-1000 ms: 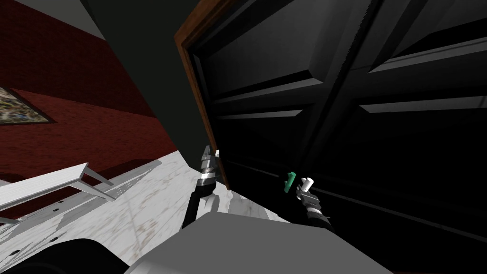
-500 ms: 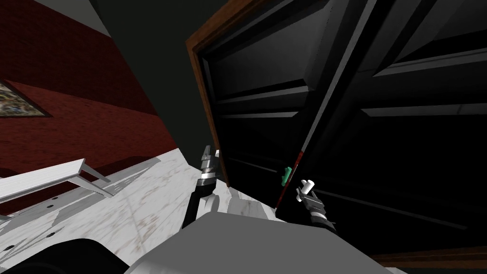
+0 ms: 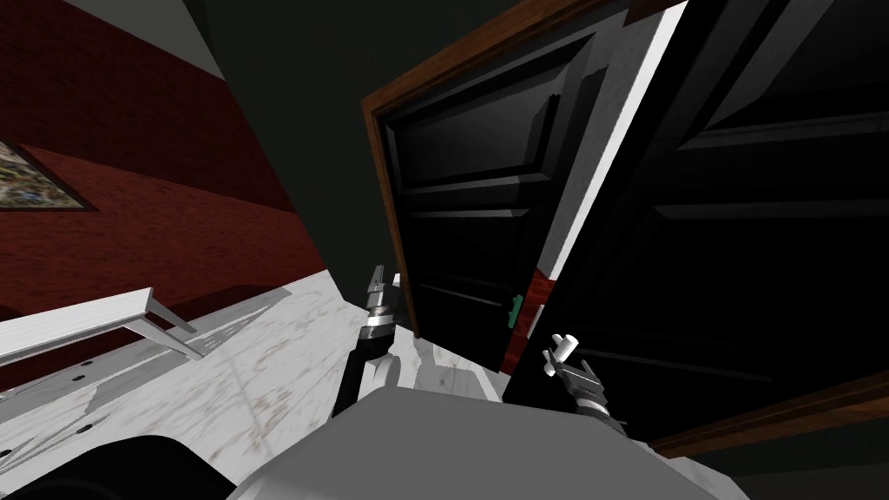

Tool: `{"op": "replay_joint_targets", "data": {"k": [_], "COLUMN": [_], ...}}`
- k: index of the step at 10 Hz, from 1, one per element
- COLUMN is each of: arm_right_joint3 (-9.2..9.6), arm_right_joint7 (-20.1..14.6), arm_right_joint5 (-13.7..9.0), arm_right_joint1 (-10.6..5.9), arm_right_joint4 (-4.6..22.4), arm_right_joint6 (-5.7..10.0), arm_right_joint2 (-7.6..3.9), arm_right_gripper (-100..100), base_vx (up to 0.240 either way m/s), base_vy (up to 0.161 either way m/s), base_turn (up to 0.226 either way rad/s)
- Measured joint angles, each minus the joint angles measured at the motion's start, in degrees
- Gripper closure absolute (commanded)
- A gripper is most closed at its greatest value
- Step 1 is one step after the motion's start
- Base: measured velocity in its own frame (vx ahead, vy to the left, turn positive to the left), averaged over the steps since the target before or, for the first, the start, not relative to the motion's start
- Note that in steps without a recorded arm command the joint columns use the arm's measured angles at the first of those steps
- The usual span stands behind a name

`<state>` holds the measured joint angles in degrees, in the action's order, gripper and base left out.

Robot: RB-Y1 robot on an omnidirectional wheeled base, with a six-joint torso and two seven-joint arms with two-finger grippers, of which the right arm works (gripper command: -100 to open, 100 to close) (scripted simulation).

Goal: Pull the door open

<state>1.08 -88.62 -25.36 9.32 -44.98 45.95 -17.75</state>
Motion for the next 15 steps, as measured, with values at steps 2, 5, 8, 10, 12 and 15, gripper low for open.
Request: {"op": "replay_joint_targets", "data": {"k": [2,5,8,10,12,15], "arm_right_joint3": [-0.14,-0.49,-0.39,-0.85,-0.54,-0.24], "arm_right_joint7": [-0.12,0.27,-0.25,0.74,0.28,-0.93], "arm_right_joint5": [-0.15,-0.41,-0.36,-0.69,-0.53,-0.29], "arm_right_joint1": [0.13,2.33,1.25,2.96,1.49,0.60], "arm_right_joint4": [0.84,-2.32,0.14,-3.48,-0.70,2.91], "arm_right_joint6": [0.18,-1.13,0.36,-1.90,-0.35,1.74], "arm_right_joint2": [-0.34,-0.54,-0.61,-0.59,-0.62,-0.90], "arm_right_gripper": [100,100,100,100,100,100], "base_vx": [-0.052,-0.013,-0.040,-0.042,-0.001,-0.001], "base_vy": [0.009,0.000,0.004,0.002,0.008,-0.001], "base_turn": [-0.014,-0.001,0.001,-0.037,0.012,0.003]}}
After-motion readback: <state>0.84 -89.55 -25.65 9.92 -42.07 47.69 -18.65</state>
